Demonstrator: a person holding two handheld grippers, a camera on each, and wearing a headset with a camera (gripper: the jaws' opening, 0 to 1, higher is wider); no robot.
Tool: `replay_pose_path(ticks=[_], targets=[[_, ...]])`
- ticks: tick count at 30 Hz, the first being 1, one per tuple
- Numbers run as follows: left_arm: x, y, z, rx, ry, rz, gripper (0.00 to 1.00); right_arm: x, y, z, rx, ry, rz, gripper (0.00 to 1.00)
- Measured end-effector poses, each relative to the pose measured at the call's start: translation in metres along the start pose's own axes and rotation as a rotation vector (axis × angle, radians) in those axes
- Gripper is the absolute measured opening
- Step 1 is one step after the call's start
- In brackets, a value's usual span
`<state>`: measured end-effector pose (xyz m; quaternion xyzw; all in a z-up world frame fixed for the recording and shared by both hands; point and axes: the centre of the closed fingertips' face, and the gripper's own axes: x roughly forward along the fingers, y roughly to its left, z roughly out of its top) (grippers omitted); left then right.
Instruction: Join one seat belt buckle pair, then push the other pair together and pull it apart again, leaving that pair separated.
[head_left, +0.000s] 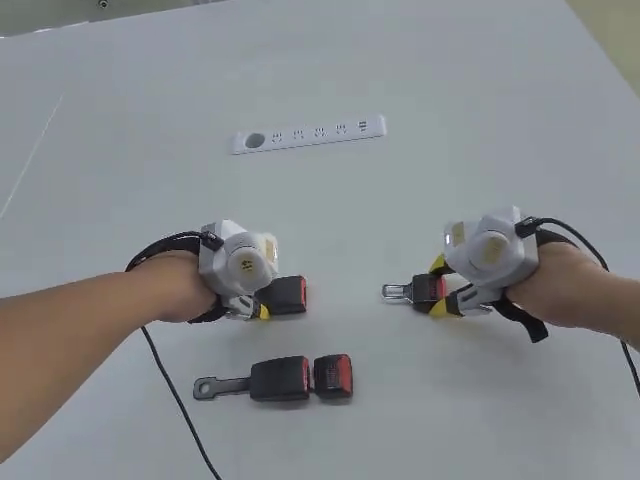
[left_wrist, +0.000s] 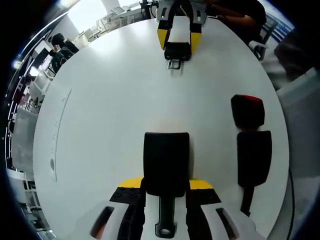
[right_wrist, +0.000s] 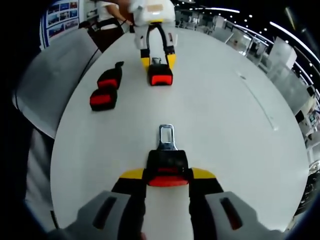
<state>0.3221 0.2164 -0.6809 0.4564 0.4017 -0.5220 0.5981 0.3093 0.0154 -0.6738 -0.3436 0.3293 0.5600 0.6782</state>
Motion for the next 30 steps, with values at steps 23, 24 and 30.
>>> replay_pose_path(ticks=[23, 24, 30], targets=[[0.003, 0.001, -0.001, 0.015, 0.033, 0.008, 0.3, 0.053, 0.008, 0.076, -0.043, -0.043, 0.008, 0.32], [0.003, 0.001, 0.0, 0.017, 0.035, 0.007, 0.3, 0.054, 0.007, 0.077, -0.039, -0.041, 0.008, 0.32], [0.002, 0.001, -0.001, 0.017, 0.038, 0.006, 0.3, 0.055, 0.009, 0.079, -0.047, -0.035, 0.007, 0.31]])
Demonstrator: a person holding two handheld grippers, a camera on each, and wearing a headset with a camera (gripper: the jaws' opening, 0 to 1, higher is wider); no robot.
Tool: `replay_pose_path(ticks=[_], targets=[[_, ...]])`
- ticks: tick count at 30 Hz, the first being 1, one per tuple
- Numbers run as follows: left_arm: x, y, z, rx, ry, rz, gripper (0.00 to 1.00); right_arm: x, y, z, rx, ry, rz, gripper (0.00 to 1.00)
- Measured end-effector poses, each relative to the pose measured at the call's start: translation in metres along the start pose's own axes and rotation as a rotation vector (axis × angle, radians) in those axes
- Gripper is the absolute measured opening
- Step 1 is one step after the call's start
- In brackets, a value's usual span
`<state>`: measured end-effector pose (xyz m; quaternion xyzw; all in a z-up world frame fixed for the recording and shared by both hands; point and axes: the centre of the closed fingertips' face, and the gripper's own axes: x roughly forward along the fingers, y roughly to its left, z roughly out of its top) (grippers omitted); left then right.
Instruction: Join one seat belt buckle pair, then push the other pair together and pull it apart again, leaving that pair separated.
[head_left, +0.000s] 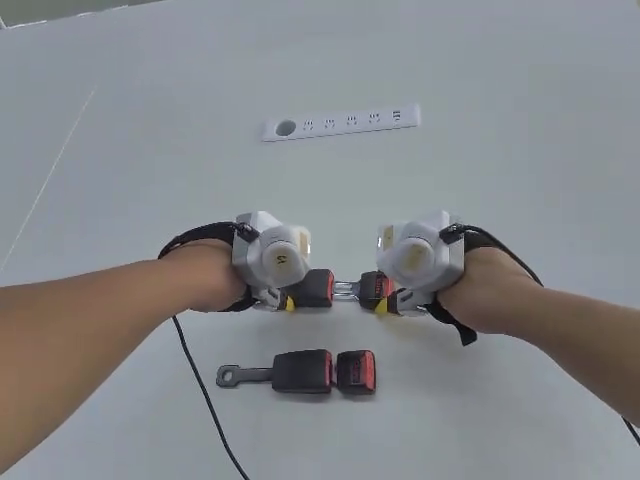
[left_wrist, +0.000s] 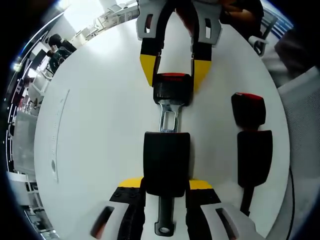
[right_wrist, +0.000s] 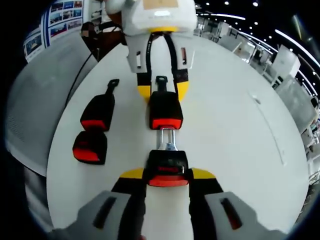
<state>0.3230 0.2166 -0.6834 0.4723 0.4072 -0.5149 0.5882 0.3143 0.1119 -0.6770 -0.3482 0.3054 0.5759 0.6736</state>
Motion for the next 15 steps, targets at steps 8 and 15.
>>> replay_pose_path(ticks=[8, 15], targets=[[0.0, 0.0, 0.0, -0.005, -0.004, -0.001, 0.3, 0.004, -0.001, 0.006, -0.026, -0.002, 0.0, 0.31], [0.0, 0.0, -0.001, 0.001, -0.009, -0.003, 0.3, 0.011, -0.001, 0.014, -0.028, -0.004, 0.006, 0.31]])
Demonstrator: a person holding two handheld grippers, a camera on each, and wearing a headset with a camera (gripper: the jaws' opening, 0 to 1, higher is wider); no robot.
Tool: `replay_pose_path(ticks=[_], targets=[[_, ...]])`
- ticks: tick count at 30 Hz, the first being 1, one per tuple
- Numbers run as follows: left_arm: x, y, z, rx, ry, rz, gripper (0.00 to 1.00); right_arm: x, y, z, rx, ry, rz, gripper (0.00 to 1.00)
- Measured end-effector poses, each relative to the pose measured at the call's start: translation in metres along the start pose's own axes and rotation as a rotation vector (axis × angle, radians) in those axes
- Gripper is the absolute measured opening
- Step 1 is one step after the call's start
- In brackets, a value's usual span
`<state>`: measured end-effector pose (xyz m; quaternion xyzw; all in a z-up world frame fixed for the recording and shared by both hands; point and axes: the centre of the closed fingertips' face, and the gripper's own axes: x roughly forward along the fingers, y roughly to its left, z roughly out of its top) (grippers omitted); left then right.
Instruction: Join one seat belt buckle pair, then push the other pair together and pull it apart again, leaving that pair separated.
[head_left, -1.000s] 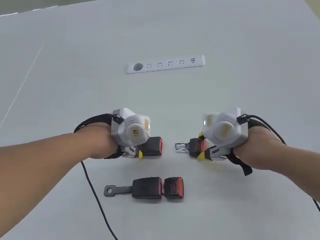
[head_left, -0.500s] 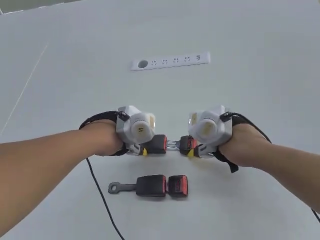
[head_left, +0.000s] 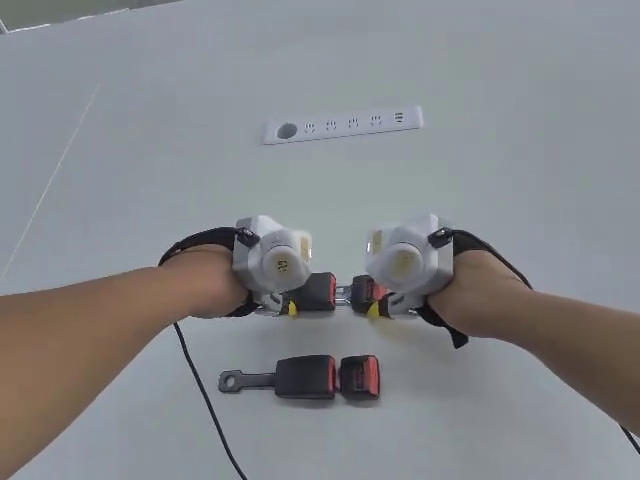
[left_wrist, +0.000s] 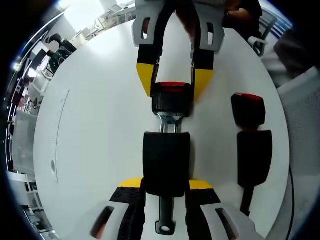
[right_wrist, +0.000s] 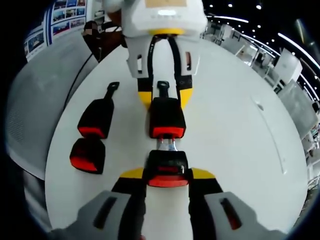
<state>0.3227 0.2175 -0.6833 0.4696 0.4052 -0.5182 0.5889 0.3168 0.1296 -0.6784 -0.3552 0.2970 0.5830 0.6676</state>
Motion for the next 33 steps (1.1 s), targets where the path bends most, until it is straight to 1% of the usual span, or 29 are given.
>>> replay_pose_path(ticks=[2, 5, 7, 8, 12, 16, 19, 21, 23, 33], targets=[[0.0, 0.0, 0.0, -0.002, -0.004, 0.001, 0.3, -0.001, -0.002, -0.001, 0.008, -0.005, 0.011, 0.3], [0.0, -0.001, 0.0, 0.003, -0.009, 0.002, 0.3, 0.0, -0.002, 0.001, -0.001, -0.006, 0.016, 0.3], [-0.001, 0.0, -0.001, 0.0, -0.039, -0.001, 0.29, 0.001, -0.001, 0.001, -0.009, -0.001, 0.013, 0.29], [-0.001, 0.001, -0.001, -0.019, -0.056, 0.0, 0.29, 0.001, -0.002, 0.001, -0.007, -0.002, 0.009, 0.29], [-0.001, 0.001, -0.002, -0.035, -0.074, -0.004, 0.29, 0.003, -0.004, 0.004, -0.003, -0.006, 0.002, 0.29], [0.0, 0.0, -0.001, -0.023, -0.072, -0.009, 0.29, 0.005, -0.004, 0.006, 0.008, -0.004, 0.003, 0.29], [0.0, 0.0, -0.001, -0.014, -0.07, -0.012, 0.29, 0.007, -0.004, 0.008, -0.007, 0.005, 0.001, 0.28], [0.0, 0.0, 0.0, -0.009, -0.067, -0.012, 0.29, 0.008, -0.004, 0.01, -0.006, -0.004, 0.002, 0.28], [0.0, 0.0, 0.0, -0.001, -0.061, -0.012, 0.29, 0.01, -0.004, 0.013, -0.013, 0.0, -0.001, 0.28], [0.0, -0.001, -0.001, -0.009, -0.041, -0.009, 0.29, 0.008, -0.003, 0.013, -0.016, -0.011, -0.001, 0.29]])
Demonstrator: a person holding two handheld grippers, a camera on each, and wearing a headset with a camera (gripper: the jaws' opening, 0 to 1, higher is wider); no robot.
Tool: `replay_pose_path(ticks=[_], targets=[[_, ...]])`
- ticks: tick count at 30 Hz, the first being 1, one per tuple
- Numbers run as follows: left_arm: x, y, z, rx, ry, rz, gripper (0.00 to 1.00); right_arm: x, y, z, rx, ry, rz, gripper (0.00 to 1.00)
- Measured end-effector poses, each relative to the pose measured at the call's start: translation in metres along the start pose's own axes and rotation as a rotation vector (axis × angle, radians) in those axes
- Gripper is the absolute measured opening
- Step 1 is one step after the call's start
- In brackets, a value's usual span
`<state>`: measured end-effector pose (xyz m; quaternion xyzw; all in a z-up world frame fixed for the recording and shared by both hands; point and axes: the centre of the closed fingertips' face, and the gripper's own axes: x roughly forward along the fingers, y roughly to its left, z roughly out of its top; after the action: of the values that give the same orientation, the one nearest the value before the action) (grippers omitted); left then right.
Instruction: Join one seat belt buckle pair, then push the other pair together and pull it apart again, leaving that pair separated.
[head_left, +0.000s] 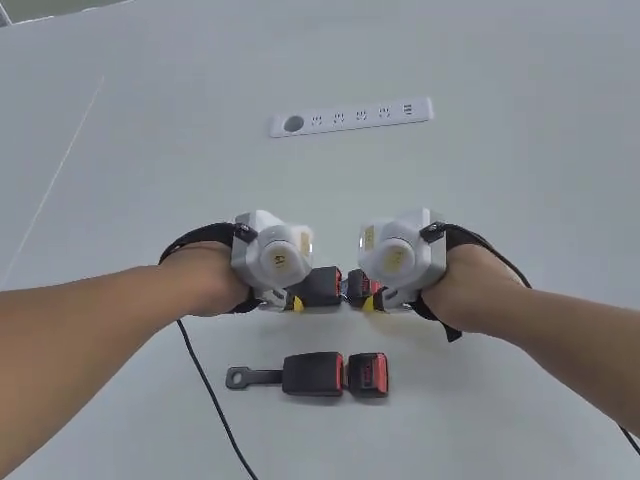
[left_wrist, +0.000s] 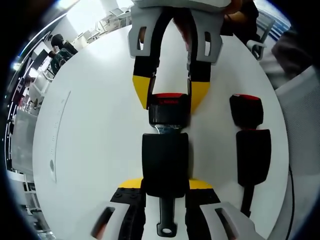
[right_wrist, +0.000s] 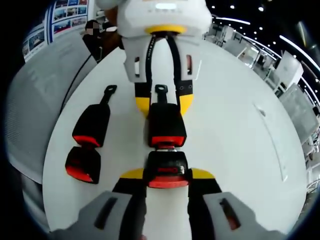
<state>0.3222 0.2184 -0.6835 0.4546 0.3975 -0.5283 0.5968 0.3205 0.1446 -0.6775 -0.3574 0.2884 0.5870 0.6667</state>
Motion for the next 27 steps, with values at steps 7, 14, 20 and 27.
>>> replay_pose_path(ticks=[7, 14, 20, 27], targets=[[0.0, 0.0, 0.0, -0.003, 0.0, -0.002, 0.29, -0.007, 0.001, -0.009, 0.007, -0.005, -0.006, 0.29], [0.0, 0.0, 0.001, -0.005, 0.003, -0.013, 0.3, -0.016, 0.003, -0.018, 0.003, 0.004, -0.009, 0.3], [0.0, 0.0, 0.001, -0.005, 0.011, -0.012, 0.3, -0.029, 0.005, -0.039, 0.02, 0.014, -0.005, 0.3], [0.0, 0.0, 0.001, -0.003, 0.019, -0.007, 0.3, -0.053, 0.004, -0.074, 0.052, 0.034, -0.03, 0.31]])
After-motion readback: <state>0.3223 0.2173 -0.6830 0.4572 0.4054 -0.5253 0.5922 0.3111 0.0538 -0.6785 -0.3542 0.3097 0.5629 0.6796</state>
